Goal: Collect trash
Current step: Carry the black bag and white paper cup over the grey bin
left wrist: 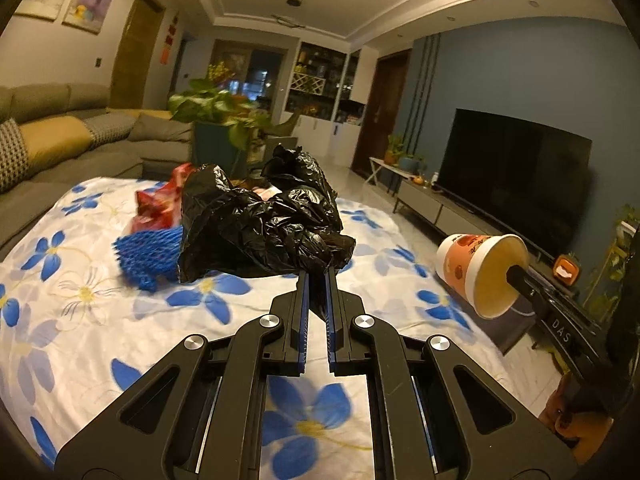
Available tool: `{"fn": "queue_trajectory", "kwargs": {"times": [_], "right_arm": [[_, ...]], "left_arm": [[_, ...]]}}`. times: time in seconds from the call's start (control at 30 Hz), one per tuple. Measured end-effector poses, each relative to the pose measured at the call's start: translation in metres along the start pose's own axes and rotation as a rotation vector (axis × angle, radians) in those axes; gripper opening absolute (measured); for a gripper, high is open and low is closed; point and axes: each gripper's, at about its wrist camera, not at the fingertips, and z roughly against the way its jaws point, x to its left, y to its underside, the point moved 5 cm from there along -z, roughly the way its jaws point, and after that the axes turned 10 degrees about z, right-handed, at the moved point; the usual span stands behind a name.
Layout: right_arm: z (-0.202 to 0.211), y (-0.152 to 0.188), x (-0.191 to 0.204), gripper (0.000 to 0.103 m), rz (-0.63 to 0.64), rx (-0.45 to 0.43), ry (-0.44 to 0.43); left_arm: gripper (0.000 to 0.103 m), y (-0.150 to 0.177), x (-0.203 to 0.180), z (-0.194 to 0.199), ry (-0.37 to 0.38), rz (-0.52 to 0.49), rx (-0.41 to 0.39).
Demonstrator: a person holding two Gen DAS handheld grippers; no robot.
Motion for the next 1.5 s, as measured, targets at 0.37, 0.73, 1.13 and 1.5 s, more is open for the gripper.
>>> {"fn": "queue_trajectory", "kwargs": {"times": [0.37, 0.73, 1.13, 1.5], "right_arm": [[0.034, -0.006, -0.044, 0.004, -0.021, -0.052, 0.095], [0.054, -0.011, -0.081, 0.004, -0.047, -0.105, 0.188], [0.064, -0.02, -0.134, 0.004, -0.082, -0.154, 0.295], [0.046, -0.022, -0.16, 0.004, -0.122, -0.151, 0.333]], "left_arm": [[0.006, 0.011, -0.069, -0.012, 0.107, -0.062, 0.025], [0.006, 0.01, -0.119, -0.026, 0.183, -0.12, 0.029], [0.006, 0.008, -0.173, -0.053, 0.268, -0.177, 0.038], [0.006, 0.022, -0.219, -0.094, 0.367, -0.205, 0.082]]}}
